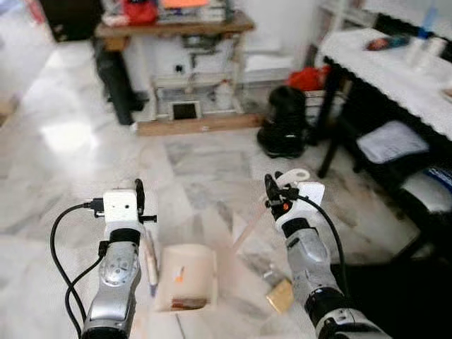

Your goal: Sweep floor

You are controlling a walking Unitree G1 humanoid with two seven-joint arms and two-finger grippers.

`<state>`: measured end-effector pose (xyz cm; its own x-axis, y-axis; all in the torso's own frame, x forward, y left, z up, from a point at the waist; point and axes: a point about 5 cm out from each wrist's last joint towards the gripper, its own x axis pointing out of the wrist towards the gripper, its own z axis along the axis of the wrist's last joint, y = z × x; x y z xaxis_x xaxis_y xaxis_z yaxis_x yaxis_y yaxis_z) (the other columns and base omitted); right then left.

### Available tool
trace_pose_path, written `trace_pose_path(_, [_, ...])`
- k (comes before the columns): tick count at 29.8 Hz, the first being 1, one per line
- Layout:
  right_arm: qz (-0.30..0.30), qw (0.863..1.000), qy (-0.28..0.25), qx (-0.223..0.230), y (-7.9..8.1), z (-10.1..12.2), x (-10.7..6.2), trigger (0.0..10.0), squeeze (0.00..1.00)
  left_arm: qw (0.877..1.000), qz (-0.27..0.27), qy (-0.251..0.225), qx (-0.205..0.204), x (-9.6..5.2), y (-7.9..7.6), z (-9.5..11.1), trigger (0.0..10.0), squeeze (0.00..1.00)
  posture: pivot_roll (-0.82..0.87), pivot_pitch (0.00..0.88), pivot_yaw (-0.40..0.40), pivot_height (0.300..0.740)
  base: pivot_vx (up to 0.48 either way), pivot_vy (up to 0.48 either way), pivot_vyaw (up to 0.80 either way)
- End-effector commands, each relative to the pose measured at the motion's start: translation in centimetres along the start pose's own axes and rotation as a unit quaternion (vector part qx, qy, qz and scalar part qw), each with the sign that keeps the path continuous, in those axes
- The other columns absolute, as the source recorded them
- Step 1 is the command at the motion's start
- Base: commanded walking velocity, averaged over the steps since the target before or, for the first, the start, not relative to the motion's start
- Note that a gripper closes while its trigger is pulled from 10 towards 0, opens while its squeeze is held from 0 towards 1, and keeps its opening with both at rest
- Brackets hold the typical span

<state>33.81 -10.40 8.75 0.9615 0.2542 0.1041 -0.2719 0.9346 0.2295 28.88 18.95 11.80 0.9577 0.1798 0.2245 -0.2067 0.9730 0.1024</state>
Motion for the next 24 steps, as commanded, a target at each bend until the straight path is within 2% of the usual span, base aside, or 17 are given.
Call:
trace_pose_path(1, [0.005, 1.0, -0.019, 0.01, 0.33, 0.86, 0.62, 10.0, 0.0, 0.999, -0.003, -0.033, 0.009, 0.37, -0.37, 1.24, 10.0, 0.0, 0.09, 0.0, -0.049, 0.74, 0.0, 0.0, 0.8])
trace_pose_path(24, [0.008, 1.0, -0.013, 0.007, 0.17, 0.81, 0.61, 10.0, 0.0, 1.0, 0.0, -0.03, 0.005, 0.35, -0.76, 1.17, 10.0, 0.0, 0.08, 0.0, -0.056, 0.74, 0.0, 0.0, 0.8])
